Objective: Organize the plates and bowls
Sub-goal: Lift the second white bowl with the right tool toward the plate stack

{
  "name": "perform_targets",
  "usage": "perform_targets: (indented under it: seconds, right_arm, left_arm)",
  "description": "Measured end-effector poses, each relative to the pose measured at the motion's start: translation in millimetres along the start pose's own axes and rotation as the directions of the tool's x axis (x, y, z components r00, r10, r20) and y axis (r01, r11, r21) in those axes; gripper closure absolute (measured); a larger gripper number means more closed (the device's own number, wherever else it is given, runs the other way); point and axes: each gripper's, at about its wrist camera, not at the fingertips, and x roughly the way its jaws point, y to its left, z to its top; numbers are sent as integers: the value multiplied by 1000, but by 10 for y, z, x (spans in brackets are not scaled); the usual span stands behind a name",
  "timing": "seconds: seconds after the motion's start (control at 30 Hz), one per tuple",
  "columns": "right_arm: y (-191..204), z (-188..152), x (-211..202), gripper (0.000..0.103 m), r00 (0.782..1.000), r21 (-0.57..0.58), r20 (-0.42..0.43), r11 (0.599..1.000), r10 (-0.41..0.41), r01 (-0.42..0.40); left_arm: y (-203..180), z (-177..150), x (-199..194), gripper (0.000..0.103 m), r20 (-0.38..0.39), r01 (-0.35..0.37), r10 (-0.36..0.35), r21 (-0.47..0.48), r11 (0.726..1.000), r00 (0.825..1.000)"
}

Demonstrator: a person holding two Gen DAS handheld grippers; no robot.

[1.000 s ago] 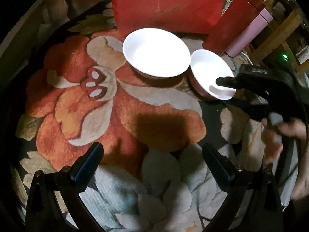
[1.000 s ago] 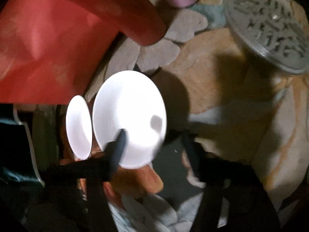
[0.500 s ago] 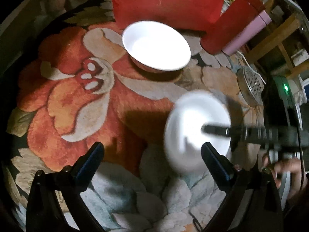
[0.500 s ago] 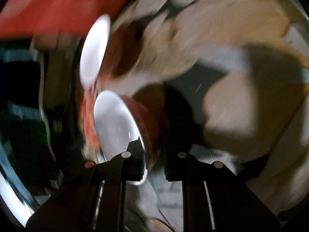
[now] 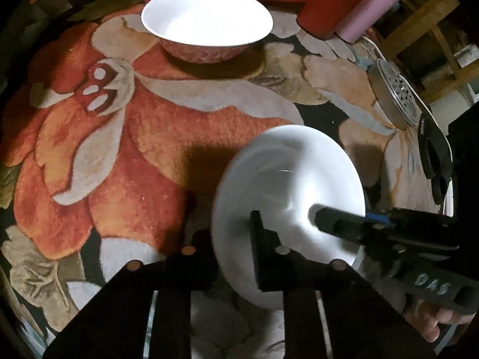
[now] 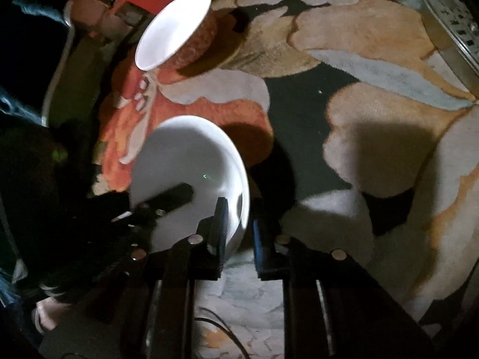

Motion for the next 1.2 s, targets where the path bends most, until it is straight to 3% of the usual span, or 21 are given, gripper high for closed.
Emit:
perform_targets:
  seconds: [0.17, 0.5, 0.7, 0.93, 1.2]
  right_arm:
    - [86, -55, -24, 88, 999, -15, -6, 999, -32, 32]
    - [-108, -424, -901, 88, 995, 31, 44, 995, -95, 94]
    - [-412, -858, -1440, 88, 988, 149, 111, 985, -109, 92]
    - [-761, -1337, -1780, 88, 974, 276, 193, 959, -119, 63]
    - [-1102, -1687, -2075, 88, 956, 340, 240, 937, -165, 76]
  left_arm:
    - [-89, -33, -163, 91, 14, 10, -10, 7, 1000, 1000]
    - [-826, -154, -624, 91, 23, 74, -78, 129, 989, 997]
    - [-1501, -300, -816, 91, 12, 99, -105, 239, 966, 994]
    - [-2169, -546, -925, 91, 10, 97, -109, 375, 922, 994]
    - [-2649, -727, -825, 91, -28, 140, -143, 437, 888, 989]
